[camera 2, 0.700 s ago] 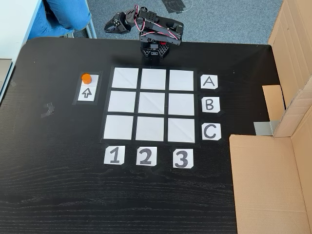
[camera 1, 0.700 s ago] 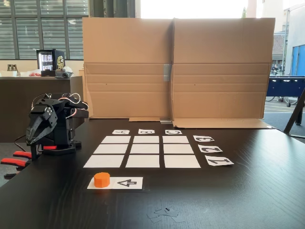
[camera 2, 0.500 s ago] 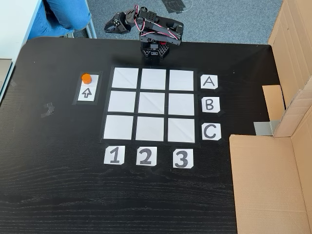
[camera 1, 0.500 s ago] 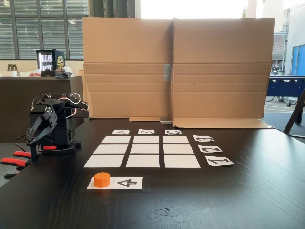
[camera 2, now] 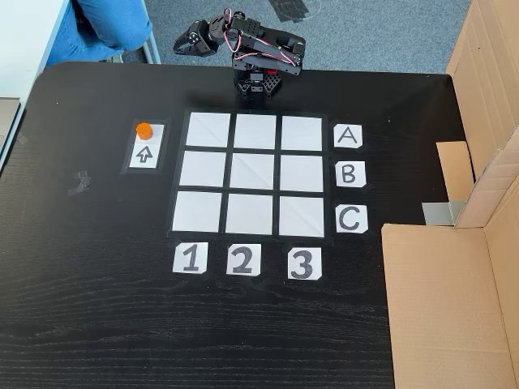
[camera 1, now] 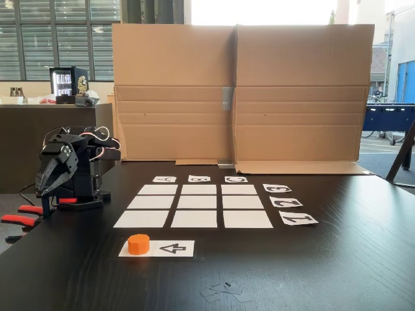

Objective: Pick up the round, orange token and place it in the grid on square B1.

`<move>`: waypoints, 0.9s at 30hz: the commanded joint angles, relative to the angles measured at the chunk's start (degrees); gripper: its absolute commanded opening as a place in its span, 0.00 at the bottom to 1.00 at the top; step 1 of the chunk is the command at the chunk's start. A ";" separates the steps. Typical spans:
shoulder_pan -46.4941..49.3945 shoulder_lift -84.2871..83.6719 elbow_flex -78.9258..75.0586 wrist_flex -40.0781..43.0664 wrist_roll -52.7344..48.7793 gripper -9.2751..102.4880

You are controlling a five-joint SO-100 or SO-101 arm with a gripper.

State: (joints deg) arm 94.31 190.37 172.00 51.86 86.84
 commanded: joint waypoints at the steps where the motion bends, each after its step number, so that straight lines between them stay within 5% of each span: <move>1: -0.35 0.26 -0.26 -0.88 -0.26 0.08; 27: -0.88 0.00 -0.62 -0.88 -0.44 0.08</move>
State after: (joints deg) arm 94.31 190.37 172.00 51.86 86.84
